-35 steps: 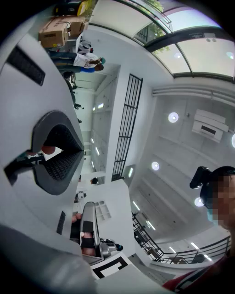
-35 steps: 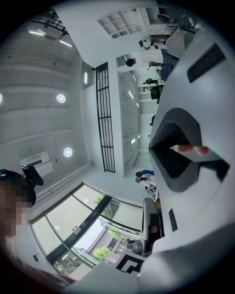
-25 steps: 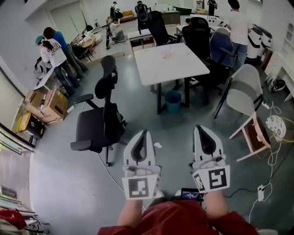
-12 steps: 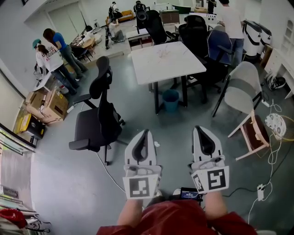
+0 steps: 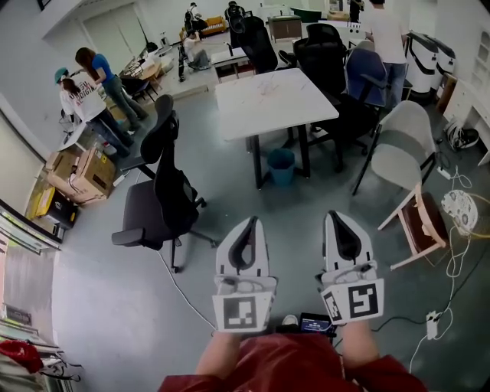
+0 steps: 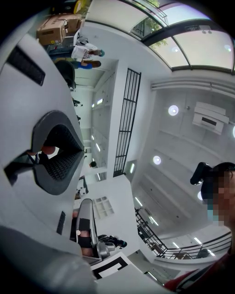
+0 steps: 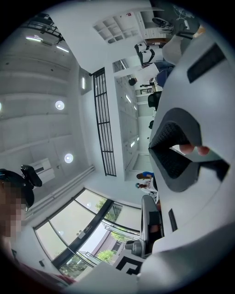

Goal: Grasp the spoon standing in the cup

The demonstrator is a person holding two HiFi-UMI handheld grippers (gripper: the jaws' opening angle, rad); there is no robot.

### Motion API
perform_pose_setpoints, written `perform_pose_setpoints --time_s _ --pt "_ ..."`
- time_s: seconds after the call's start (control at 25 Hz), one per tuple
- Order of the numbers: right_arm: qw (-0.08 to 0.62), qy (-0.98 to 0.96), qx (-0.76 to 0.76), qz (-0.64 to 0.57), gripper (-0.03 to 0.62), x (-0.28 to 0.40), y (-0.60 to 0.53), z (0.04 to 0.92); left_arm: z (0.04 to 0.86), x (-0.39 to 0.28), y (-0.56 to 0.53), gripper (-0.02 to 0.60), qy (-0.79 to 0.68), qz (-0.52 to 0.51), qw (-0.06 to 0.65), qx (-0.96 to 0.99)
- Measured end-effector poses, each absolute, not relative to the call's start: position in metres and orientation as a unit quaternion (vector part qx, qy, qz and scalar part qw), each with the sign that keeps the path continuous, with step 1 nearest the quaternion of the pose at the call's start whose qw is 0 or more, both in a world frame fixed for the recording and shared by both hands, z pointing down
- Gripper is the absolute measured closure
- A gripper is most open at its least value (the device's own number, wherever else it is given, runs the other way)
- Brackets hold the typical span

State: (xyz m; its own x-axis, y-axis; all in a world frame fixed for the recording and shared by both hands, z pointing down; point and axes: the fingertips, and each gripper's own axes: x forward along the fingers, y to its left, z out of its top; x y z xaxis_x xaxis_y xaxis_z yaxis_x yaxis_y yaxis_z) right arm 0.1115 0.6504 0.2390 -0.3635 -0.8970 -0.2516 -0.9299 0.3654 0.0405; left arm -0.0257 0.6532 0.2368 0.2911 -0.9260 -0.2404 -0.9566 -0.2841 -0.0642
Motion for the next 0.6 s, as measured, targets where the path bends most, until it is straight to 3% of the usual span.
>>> perform_pose_setpoints --time_s 0.6 --pt "0.102 0.829 -0.540 0.106 0.582 0.127 0.650 0.228 0.224 0.000 0.654 0.572 0.590 0.091 0.108 -0.795"
